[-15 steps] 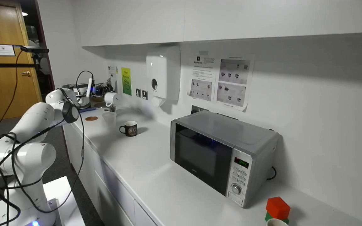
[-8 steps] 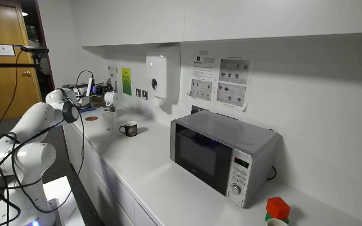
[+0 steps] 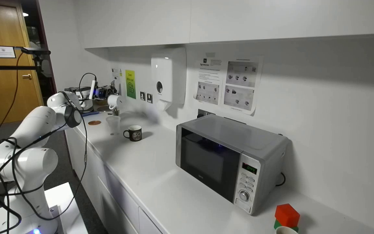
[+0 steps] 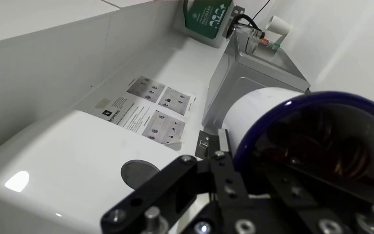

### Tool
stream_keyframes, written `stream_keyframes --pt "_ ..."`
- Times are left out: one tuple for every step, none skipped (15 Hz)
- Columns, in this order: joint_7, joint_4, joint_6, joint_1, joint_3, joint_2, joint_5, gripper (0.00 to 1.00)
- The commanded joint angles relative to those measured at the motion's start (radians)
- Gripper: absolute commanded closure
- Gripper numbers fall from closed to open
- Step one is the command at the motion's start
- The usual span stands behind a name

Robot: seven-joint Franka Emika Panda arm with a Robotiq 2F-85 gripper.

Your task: Pour the contents in the white mug into the cup.

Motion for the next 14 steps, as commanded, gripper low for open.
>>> stream_keyframes --pt "-0.061 -0.045 0.004 0.011 -0.024 -0.039 -0.042 0.99" --pt "-0.063 -0.045 0.005 0.011 -0.023 -0.039 -0.044 0.99" --pt "-0.064 -0.044 0.007 0.011 -0.021 -0.04 -0.042 0.99" --pt "-0.065 -0.043 0.008 0.011 -0.02 -0.04 -0.043 0.99" --pt "-0.063 -0.042 0.008 0.01 -0.02 -0.04 -0.042 0.99" --pt "-0.06 -0.04 0.009 0.01 -0.018 -0.04 -0.04 0.99" --pt "-0.056 -0.037 0.011 0.01 -0.016 -0.04 -0.038 0.99" --pt "-0.054 -0.036 0.013 0.01 -0.016 -0.04 -0.039 0.99" --pt "-0.052 -0.035 0.015 0.01 -0.015 -0.041 -0.038 0.99" --pt "-0.05 -0.033 0.02 0.011 -0.015 -0.041 -0.039 0.99" --pt "-0.049 -0.032 0.023 0.011 -0.015 -0.041 -0.039 0.99" --pt "-0.047 -0.032 0.025 0.012 -0.015 -0.042 -0.04 0.99" --pt "-0.045 -0.03 0.028 0.012 -0.015 -0.043 -0.04 0.99" --pt "-0.044 -0.029 0.03 0.013 -0.015 -0.044 -0.04 0.99"
